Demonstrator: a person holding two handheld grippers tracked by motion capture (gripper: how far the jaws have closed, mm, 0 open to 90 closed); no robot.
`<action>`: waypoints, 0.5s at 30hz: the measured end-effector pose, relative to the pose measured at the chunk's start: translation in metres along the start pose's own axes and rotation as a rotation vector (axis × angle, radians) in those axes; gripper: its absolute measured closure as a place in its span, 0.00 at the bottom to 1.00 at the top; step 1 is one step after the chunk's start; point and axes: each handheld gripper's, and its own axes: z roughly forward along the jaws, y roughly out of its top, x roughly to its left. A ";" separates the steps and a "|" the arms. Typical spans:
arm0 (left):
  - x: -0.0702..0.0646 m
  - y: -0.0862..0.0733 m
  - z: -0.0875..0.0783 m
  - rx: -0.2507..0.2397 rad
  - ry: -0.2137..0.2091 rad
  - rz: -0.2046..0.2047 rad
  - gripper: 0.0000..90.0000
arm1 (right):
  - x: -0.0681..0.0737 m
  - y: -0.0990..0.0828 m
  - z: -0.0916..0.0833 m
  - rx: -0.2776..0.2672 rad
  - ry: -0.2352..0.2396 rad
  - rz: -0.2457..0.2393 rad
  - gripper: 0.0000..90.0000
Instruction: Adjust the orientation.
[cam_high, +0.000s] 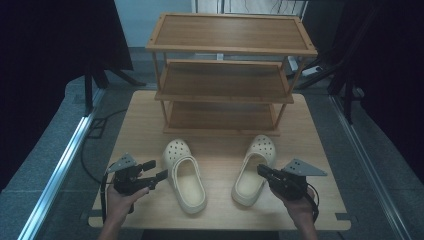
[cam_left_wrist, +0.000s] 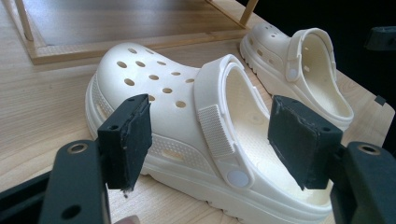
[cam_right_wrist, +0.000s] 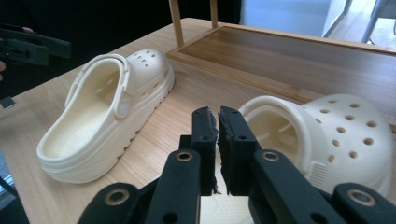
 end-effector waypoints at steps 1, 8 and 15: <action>0.000 0.000 0.000 0.001 -0.001 0.001 0.34 | 0.001 0.001 0.001 0.000 0.003 -0.002 0.95; -0.002 0.001 0.000 0.007 0.000 -0.002 0.34 | 0.011 0.005 0.012 0.008 0.037 -0.012 0.99; -0.004 0.001 0.002 0.015 -0.005 -0.001 0.34 | 0.020 0.007 0.024 0.028 0.064 -0.022 0.99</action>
